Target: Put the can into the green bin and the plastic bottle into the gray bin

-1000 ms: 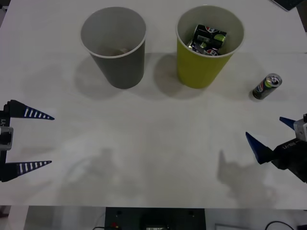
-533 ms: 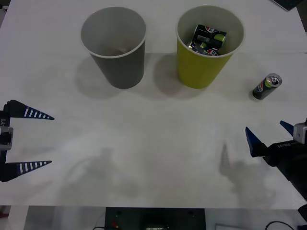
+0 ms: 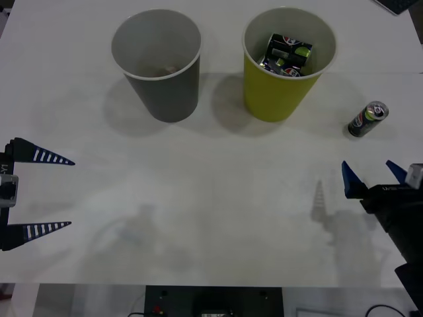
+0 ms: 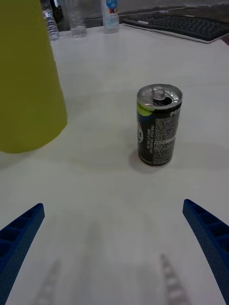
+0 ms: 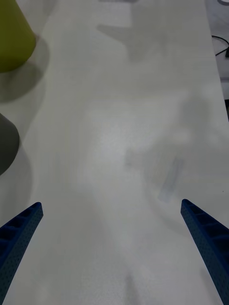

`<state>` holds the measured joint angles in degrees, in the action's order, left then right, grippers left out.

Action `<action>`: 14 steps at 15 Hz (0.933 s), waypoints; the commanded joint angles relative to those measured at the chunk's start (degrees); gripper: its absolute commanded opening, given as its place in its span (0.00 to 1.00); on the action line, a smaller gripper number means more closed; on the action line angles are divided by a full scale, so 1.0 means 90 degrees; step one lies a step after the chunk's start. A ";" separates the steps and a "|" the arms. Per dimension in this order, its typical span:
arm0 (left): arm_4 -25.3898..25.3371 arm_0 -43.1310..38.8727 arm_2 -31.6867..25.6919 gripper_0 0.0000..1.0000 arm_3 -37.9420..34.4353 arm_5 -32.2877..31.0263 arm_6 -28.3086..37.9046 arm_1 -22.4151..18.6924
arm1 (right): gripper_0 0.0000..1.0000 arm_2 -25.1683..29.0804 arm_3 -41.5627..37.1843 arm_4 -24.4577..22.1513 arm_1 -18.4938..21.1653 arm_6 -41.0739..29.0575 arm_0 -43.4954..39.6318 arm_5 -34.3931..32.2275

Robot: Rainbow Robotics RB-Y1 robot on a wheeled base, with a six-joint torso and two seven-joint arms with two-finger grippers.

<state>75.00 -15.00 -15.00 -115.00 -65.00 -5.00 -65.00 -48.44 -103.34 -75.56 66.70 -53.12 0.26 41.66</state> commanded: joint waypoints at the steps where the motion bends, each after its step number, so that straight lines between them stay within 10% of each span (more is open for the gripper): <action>1: 0.0000 0.0000 0.0000 1.00 0.0000 0.0000 0.0000 0.0000 | 1.00 -0.0155 0.0330 -0.0091 -0.0126 -0.0514 0.0215 0.0166; 14: 0.0000 0.0000 0.0000 1.00 0.0000 0.0000 0.0000 0.0000 | 1.00 -0.0565 0.2762 -0.0306 -0.1230 -0.1071 0.1621 0.0371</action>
<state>75.00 -15.00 -15.00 -115.00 -65.00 -5.00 -65.00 -53.53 -79.29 -78.34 56.05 -62.73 14.38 45.20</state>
